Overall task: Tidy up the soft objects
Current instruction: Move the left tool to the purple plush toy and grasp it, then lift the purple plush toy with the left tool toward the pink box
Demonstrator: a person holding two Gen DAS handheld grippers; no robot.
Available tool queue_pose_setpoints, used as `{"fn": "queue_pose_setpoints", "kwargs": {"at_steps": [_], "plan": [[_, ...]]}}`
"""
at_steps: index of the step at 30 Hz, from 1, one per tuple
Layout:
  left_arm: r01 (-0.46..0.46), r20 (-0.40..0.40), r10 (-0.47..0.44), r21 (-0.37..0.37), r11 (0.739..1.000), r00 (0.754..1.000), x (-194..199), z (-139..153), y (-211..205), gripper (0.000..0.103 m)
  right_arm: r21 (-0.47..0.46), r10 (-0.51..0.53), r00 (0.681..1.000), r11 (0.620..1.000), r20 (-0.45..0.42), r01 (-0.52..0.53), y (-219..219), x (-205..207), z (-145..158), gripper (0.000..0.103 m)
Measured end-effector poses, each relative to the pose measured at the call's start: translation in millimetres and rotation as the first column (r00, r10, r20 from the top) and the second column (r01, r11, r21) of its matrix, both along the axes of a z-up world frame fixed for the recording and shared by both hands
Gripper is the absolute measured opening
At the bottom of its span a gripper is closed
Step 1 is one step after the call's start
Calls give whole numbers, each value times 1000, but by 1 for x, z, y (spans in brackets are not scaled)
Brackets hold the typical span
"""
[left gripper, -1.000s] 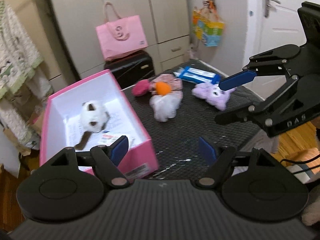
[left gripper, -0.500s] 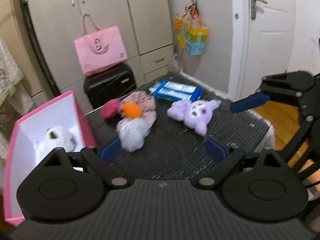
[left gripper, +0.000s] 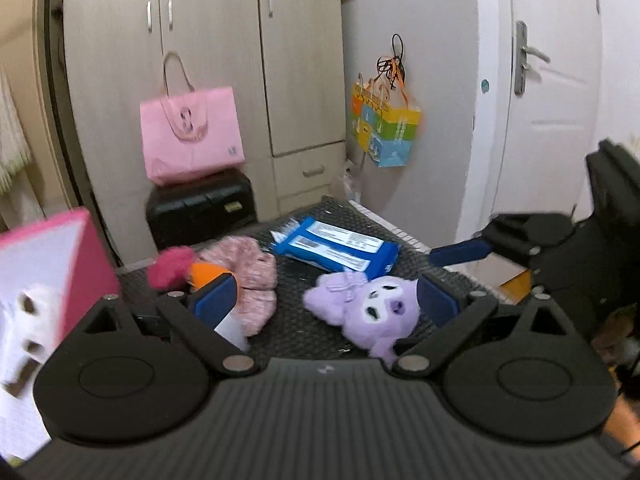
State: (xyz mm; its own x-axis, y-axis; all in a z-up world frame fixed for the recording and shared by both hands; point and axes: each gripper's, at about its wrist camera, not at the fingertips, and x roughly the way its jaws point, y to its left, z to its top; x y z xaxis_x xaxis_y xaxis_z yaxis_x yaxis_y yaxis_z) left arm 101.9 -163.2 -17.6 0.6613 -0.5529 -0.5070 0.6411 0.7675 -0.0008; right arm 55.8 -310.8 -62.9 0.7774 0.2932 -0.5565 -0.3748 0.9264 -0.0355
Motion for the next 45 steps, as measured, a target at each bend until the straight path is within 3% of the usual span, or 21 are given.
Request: {"fn": "queue_pose_setpoints", "kwargs": {"at_steps": [4, 7, 9, 14, 16, 18, 20, 22, 31, 45], "plan": [[-6, -95, 2, -39, 999, 995, 17, -14, -15, 98, 52, 40, 998, 998, -47, -38, -8, 17, -11, 95], [-27, -102, 26, -10, 1000, 994, 25, -26, -31, 98, 126, 29, 993, 992, -111, -15, -13, 30, -20, 96], [-35, -151, 35, 4, 999, 988, 34, -36, -38, 97, 156, 22, 989, 988, -149, 1, -14, 34, -27, 97], [-46, -294, 38, -21, 999, 955, 48, -57, -41, 94, 139, 32, 982, 990, -186, -5, -8, 36, -36, 97], [-49, -318, 35, -37, 998, 947, 50, -62, -40, 85, 139, 28, 983, 990, -183, -3, -8, 34, -36, 95], [-37, -354, 15, -58, 998, 935, 52, -67, -39, 77, 134, 24, 983, 991, -181, 0, -6, 31, -37, 90], [-20, -407, -21, -96, 995, 913, 54, -72, -39, 65, 128, 20, 984, 992, -179, 3, -4, 30, -36, 72], [-24, -448, -35, -124, 992, 894, 54, -75, -37, 61, 124, 17, 982, 992, -186, 6, -2, 26, -35, 66], [-14, -378, -33, -120, 993, 925, 32, -62, -30, 56, 108, 14, 987, 994, -158, 4, 8, 14, -24, 61], [-17, -385, -18, -89, 996, 923, -2, -37, 4, 56, 88, 44, 991, 996, -126, -32, 44, -22, -2, 61]]}}
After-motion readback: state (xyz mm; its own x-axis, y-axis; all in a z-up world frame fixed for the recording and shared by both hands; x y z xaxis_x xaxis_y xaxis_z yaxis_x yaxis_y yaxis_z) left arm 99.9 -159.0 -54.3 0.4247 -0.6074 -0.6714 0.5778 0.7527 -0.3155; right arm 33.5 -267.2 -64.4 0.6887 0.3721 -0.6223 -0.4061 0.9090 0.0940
